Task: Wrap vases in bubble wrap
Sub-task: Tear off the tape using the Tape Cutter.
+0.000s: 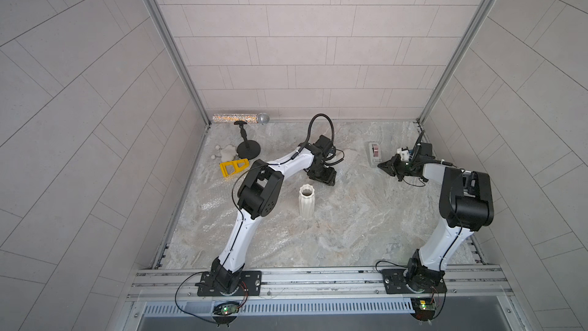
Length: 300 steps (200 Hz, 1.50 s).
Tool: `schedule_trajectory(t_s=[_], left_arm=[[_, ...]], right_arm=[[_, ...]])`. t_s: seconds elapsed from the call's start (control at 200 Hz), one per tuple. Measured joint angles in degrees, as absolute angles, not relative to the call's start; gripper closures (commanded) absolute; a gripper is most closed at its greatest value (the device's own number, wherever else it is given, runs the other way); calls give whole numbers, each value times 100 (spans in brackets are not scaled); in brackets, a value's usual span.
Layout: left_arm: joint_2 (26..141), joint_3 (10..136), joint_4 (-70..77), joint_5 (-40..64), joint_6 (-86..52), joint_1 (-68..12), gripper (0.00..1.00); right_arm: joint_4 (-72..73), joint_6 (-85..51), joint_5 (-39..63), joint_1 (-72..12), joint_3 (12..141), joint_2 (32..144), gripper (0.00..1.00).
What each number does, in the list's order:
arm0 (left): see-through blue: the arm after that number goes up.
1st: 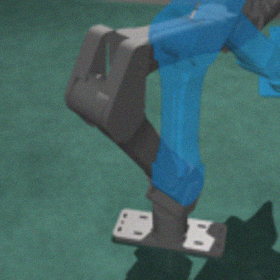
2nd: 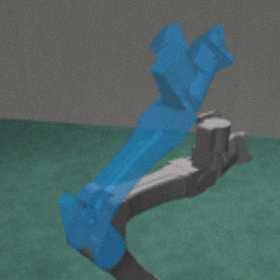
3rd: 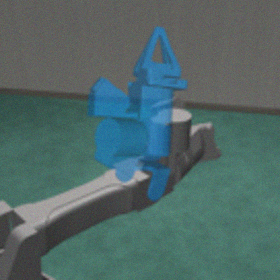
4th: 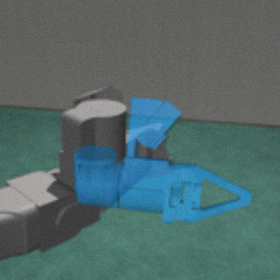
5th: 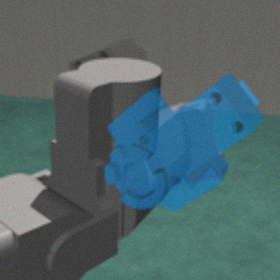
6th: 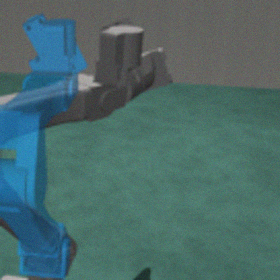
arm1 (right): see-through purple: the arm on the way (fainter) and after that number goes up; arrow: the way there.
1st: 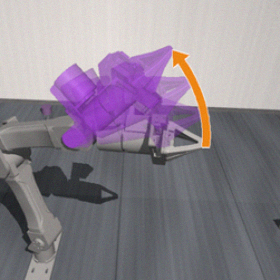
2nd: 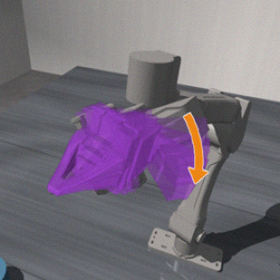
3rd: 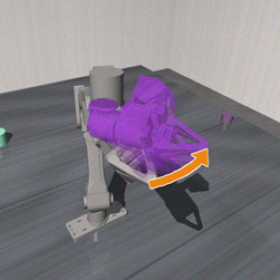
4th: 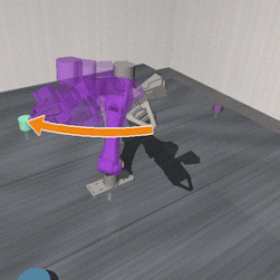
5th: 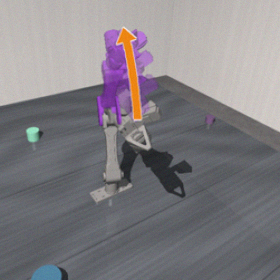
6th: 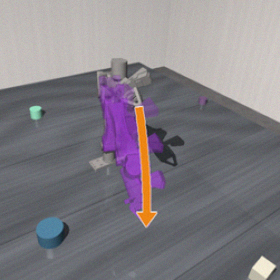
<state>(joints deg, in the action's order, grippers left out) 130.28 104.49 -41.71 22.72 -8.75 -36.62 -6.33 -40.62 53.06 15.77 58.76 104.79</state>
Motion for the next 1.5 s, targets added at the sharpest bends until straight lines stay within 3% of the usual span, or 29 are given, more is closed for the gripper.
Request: schedule_trajectory(t_s=[0.906, 1.016, 1.251, 1.501], left_arm=[[13028, 10449, -4169, 2276, -899, -3662, 61], [13028, 10449, -4169, 2276, -902, -3662, 62], [13028, 10449, -4167, 2276, -910, -3660, 62], [13028, 10449, -4169, 2279, -915, -3660, 62]], right_arm=[[-1586, -3315, 4692, 1564, 5968, 10409, 100], [-1566, -3212, 4692, 1564, 5968, 10294, 78], [-947, -3164, 4936, 1538, 6038, 10252, 52], [-222, -3170, 5057, 1503, 6051, 10582, 40]])
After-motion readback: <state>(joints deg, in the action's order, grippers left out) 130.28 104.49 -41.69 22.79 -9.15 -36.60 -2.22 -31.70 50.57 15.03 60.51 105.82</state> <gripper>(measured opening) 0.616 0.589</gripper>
